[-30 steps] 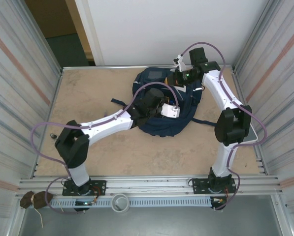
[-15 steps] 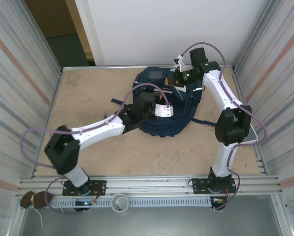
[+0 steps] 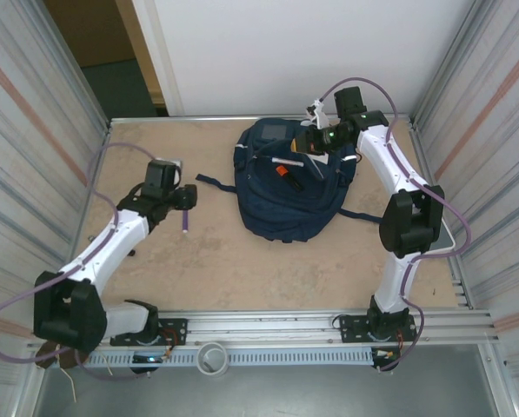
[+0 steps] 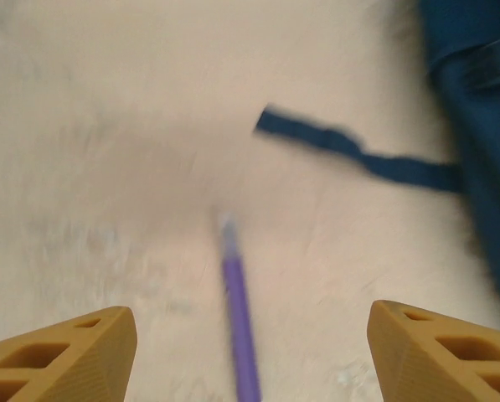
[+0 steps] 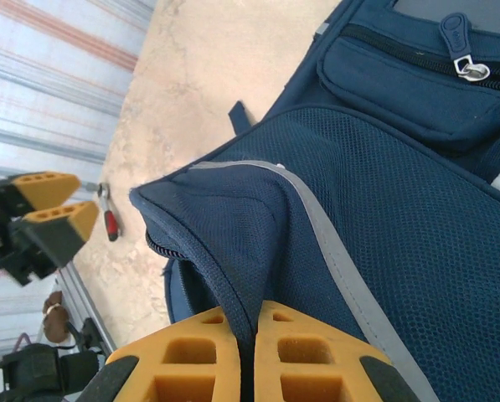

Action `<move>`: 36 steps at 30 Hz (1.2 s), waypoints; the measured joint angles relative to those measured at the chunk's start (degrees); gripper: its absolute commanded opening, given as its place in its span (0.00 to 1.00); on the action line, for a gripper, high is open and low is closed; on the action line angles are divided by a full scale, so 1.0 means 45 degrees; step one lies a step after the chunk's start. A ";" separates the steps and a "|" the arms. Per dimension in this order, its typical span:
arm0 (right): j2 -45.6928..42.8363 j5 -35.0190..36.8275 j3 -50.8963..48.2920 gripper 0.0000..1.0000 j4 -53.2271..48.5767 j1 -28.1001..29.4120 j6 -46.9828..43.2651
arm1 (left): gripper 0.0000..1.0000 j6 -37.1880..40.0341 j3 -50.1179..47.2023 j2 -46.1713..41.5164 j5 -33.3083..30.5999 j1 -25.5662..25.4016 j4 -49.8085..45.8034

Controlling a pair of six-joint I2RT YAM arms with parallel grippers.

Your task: Pack the student bag

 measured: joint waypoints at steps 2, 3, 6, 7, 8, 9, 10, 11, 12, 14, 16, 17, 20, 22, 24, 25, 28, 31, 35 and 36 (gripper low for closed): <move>-0.0005 0.0000 -0.0083 0.00 0.0087 0.0000 0.0000 | 0.73 -0.0539 0.0029 0.0714 0.0529 0.0491 -0.0253; -0.0005 -0.0010 -0.0126 0.00 0.0136 0.0000 0.0005 | 0.73 -0.0753 0.0117 0.1209 0.0777 0.0631 -0.0408; -0.0005 -0.0015 -0.0160 0.00 0.0209 0.0000 0.0005 | 0.69 -0.1039 0.0729 0.2778 0.1122 0.0743 -0.0913; -0.0005 -0.0015 -0.0160 0.00 0.0228 0.0000 0.0005 | 0.68 -0.1098 0.0962 0.3288 0.1180 0.0743 -0.1010; -0.0005 -0.0010 -0.0170 0.00 0.0228 0.0000 0.0005 | 0.67 -0.1127 0.1171 0.3740 0.1253 0.0738 -0.1098; -0.0005 -0.0015 -0.0194 0.00 0.0248 0.0000 0.0005 | 0.64 -0.1132 0.1379 0.4206 0.1268 0.0738 -0.1180; -0.0005 -0.0024 -0.0199 0.00 0.0257 -0.0005 0.0005 | 0.62 -0.1137 0.1530 0.4527 0.1268 0.0738 -0.1253; -0.0005 -0.0044 -0.0209 0.00 0.0267 -0.0010 0.0005 | 0.59 -0.1175 0.1695 0.4896 0.1263 0.0738 -0.1375; -0.0005 -0.0044 -0.0209 0.00 0.0272 -0.0015 0.0005 | 0.56 -0.1185 0.1826 0.5197 0.1258 0.0738 -0.1472; -0.0005 -0.0044 -0.0209 0.00 0.0282 -0.0024 0.0005 | 0.50 -0.1175 0.2045 0.5678 0.1258 0.0738 -0.1593; -0.0005 -0.0049 -0.0209 0.00 0.0291 -0.0024 0.0005 | 0.46 -0.1137 0.2293 0.6120 0.1263 0.0738 -0.1729; -0.0005 -0.0049 -0.0209 0.00 0.0306 -0.0024 0.0005 | 0.43 -0.1117 0.2424 0.6358 0.1258 0.0738 -0.1773; -0.0005 -0.0049 -0.0209 0.00 0.0311 -0.0024 0.0005 | 0.32 -0.1088 0.2807 0.6892 0.1185 0.0743 -0.1991; -0.0005 -0.0049 -0.0209 0.00 0.0311 -0.0024 0.0005 | 0.24 -0.1059 0.2948 0.6951 0.1219 0.0792 -0.2079; -0.0005 -0.0049 -0.0209 0.00 0.0311 -0.0024 0.0005 | 0.15 -0.0986 0.3011 0.7009 0.1258 0.0816 -0.2108; -0.0005 -0.0049 -0.0209 0.00 0.0311 -0.0024 0.0005 | 0.12 -0.0952 0.3016 0.7004 0.1292 0.0835 -0.2108; -0.0005 -0.0044 -0.0209 0.00 0.0311 -0.0024 0.0005 | 0.09 -0.0767 0.3031 0.6878 0.1375 0.0811 -0.2069; -0.0005 -0.0044 -0.0233 0.00 0.0311 -0.0024 0.0005 | 0.07 -0.0578 0.2793 0.6057 0.1287 0.0549 -0.1855; -0.0005 -0.0044 -0.0233 0.00 0.0306 -0.0024 0.0005 | 0.05 0.0641 0.2118 0.3186 0.0797 -0.0719 -0.0670; -0.0005 -0.0044 -0.0233 0.00 0.0306 -0.0024 0.0005 | 0.05 0.1127 0.1977 0.2482 0.0602 -0.1190 -0.0248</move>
